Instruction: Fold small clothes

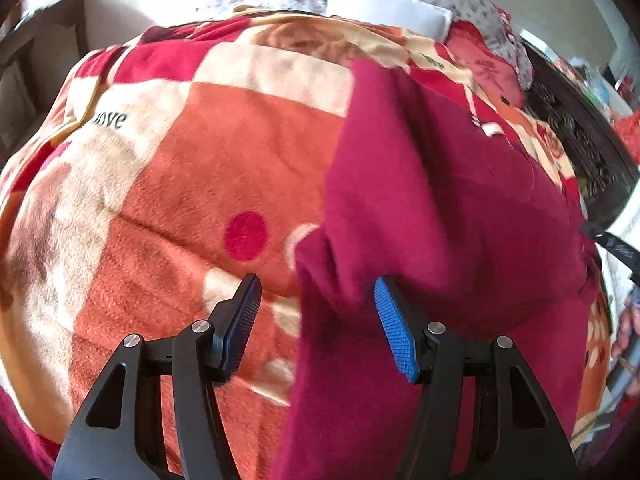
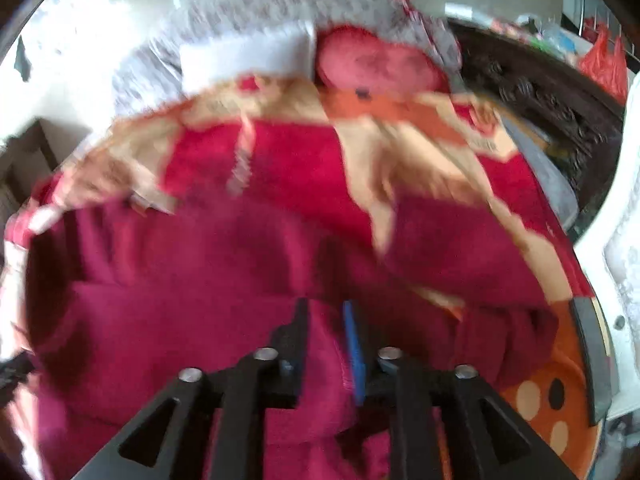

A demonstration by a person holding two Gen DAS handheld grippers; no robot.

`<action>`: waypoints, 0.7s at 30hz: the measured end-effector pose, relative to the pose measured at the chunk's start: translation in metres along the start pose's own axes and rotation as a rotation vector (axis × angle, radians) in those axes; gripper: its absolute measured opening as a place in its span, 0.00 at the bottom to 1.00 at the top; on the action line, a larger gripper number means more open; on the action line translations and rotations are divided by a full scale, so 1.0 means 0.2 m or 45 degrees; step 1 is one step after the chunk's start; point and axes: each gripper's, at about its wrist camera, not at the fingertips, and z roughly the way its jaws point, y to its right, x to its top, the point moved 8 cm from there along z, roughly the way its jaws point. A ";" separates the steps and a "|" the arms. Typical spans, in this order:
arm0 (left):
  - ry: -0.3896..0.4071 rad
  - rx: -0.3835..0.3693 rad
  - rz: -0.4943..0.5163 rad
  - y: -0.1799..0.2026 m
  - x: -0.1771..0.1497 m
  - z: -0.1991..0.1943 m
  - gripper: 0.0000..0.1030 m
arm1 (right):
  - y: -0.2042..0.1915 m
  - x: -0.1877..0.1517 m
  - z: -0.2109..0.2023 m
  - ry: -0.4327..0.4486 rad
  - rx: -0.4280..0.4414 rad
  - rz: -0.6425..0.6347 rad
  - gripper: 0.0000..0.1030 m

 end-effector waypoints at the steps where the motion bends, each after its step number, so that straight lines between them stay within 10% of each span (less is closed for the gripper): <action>1: 0.003 -0.002 -0.024 -0.02 0.01 0.00 0.58 | -0.07 0.03 -0.05 0.039 0.095 -0.009 0.43; 6: 0.001 -0.012 -0.055 -0.05 0.01 0.02 0.58 | -0.68 0.04 -0.10 -0.009 0.593 -0.276 0.47; 14: -0.013 -0.027 -0.061 -0.05 0.00 0.03 0.58 | -1.19 -0.05 0.17 -0.047 0.482 -0.856 0.47; 19: -0.009 -0.034 -0.063 -0.06 0.01 0.06 0.58 | -1.16 -0.13 0.27 -0.140 0.468 -0.948 0.06; 21: -0.004 -0.035 -0.068 -0.06 0.02 0.06 0.58 | -1.15 -0.10 0.22 -0.079 0.451 -0.949 0.04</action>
